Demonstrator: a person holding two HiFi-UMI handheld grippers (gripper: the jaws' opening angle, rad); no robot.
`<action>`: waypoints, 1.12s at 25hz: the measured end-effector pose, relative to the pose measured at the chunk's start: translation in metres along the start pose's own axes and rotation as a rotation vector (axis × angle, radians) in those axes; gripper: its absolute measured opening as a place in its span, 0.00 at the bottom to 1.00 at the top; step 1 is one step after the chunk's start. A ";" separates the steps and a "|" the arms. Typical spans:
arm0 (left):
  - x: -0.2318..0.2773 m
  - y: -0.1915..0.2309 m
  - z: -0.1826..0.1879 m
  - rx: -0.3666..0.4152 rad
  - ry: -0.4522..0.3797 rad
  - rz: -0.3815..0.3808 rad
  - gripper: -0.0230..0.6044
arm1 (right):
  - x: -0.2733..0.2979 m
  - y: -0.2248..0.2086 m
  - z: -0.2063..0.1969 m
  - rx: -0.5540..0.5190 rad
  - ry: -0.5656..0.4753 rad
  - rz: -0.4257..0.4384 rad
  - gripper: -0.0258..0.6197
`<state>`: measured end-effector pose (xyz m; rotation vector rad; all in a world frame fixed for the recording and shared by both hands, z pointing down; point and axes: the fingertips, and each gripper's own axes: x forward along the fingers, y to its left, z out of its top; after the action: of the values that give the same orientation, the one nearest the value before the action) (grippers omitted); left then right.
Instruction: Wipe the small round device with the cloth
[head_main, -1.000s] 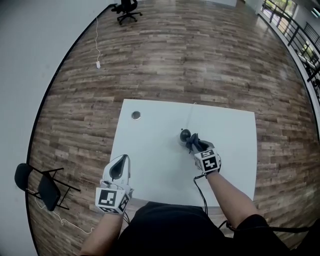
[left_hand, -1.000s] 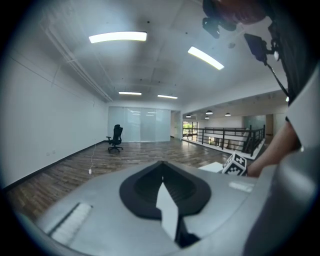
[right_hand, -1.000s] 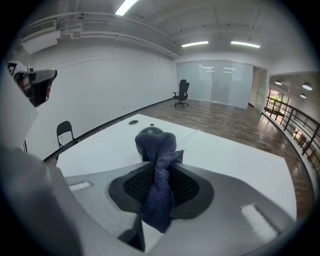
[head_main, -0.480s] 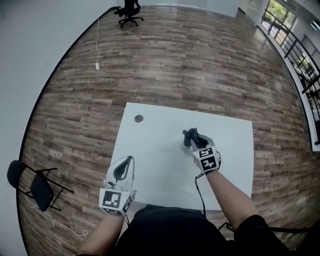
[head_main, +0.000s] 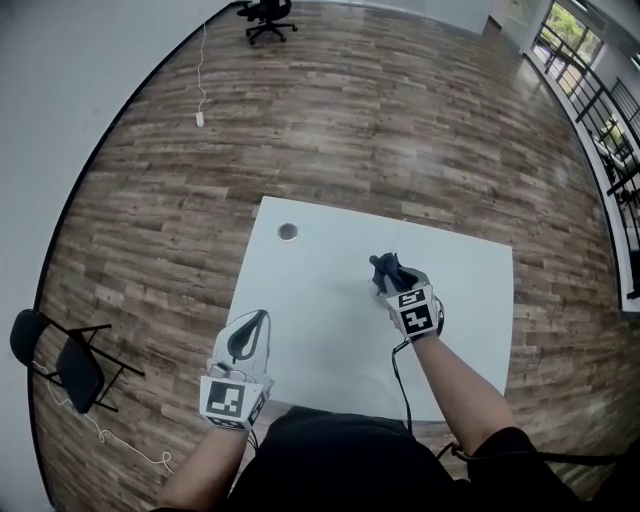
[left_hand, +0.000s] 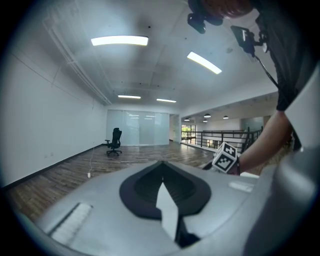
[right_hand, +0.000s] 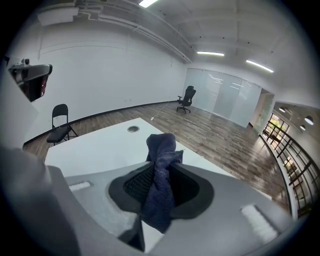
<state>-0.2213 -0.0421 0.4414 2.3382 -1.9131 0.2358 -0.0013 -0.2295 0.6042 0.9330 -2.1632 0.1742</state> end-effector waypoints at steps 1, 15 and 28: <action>0.000 0.001 -0.001 -0.005 0.002 0.001 0.05 | 0.000 0.001 0.001 -0.024 0.004 -0.002 0.18; 0.006 0.002 -0.007 -0.037 0.006 -0.007 0.05 | -0.001 0.034 0.002 -0.179 0.027 0.036 0.18; 0.002 0.006 -0.015 -0.048 0.029 -0.007 0.05 | 0.009 0.072 -0.028 -0.149 0.072 0.112 0.18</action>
<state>-0.2271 -0.0420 0.4569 2.2977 -1.8757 0.2196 -0.0371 -0.1719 0.6419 0.7117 -2.1310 0.0984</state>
